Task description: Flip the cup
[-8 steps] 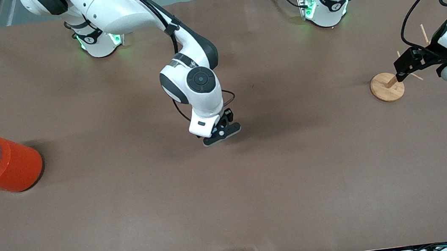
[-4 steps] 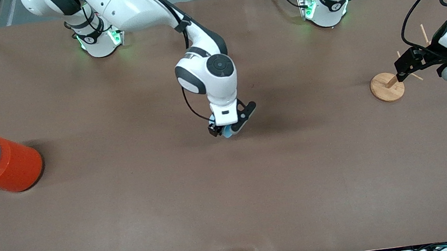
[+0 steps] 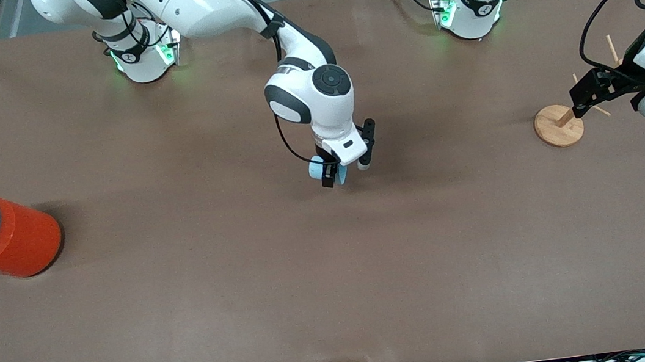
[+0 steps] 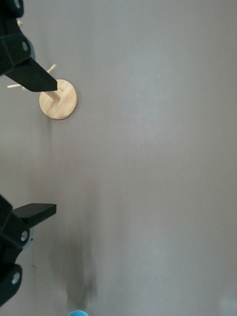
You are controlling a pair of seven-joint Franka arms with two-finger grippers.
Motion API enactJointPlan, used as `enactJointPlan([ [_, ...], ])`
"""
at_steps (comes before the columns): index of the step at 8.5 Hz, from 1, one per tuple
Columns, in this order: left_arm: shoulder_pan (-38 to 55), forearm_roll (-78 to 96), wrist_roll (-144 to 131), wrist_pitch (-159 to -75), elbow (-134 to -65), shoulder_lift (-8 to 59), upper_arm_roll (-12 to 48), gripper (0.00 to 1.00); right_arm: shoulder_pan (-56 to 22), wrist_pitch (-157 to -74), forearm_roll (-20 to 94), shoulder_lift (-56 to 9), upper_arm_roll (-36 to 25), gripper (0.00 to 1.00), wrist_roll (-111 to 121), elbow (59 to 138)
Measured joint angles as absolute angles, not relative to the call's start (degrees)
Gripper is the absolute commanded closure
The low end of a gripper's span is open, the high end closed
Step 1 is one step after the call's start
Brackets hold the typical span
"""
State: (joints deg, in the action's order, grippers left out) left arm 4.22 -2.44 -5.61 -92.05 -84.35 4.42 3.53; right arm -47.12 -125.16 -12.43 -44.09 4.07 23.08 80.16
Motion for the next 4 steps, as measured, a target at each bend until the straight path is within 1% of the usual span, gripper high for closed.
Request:
enactJointPlan([
  [3, 4.2, -2.4, -5.6, -92.1, -84.4, 4.4, 3.5, 0.0, -51.2, -131.6, -12.5, -48.6, 4.1, 0.58, 25.8, 80.1],
  [4, 4.2, -2.4, -5.6, -92.1, -84.4, 4.4, 3.5, 0.0, -51.6, -132.7, -12.6, -49.4, 4.0, 0.32, 26.2, 80.1],
])
